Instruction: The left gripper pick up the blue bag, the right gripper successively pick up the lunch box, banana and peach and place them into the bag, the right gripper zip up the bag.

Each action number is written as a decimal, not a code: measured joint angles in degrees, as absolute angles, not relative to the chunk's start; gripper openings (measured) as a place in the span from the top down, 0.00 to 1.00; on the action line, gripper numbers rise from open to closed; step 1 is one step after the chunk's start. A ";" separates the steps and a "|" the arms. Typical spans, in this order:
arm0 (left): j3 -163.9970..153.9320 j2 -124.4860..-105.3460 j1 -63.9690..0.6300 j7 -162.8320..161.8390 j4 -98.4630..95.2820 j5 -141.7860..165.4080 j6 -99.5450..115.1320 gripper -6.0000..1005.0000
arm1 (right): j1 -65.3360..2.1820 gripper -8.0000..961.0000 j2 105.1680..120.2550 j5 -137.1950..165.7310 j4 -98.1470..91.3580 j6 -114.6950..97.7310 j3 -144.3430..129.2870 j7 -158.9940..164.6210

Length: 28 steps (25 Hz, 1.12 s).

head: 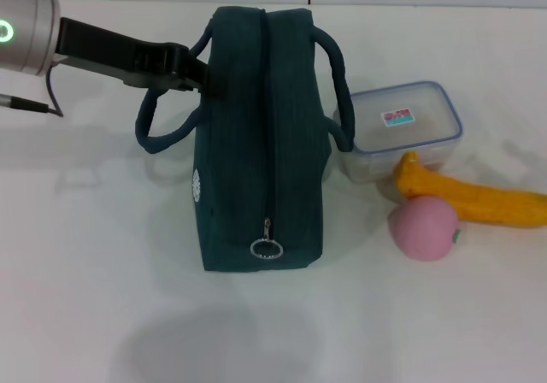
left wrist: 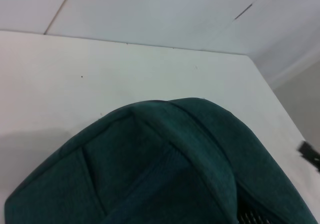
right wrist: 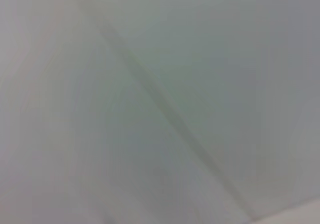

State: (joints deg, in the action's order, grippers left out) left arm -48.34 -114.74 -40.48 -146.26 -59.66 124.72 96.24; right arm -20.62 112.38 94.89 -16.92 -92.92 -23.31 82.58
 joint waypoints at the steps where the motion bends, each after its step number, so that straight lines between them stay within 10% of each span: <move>1: -48.37 -114.77 -40.48 -146.21 -59.63 124.72 96.24 0.95 | -20.77 0.24 112.48 94.89 -15.66 -90.19 -22.22 83.86; 28: -48.96 -116.01 -39.57 -142.03 -59.40 124.60 96.94 0.95 | -33.50 0.28 115.82 94.21 -3.76 -63.69 -24.37 93.00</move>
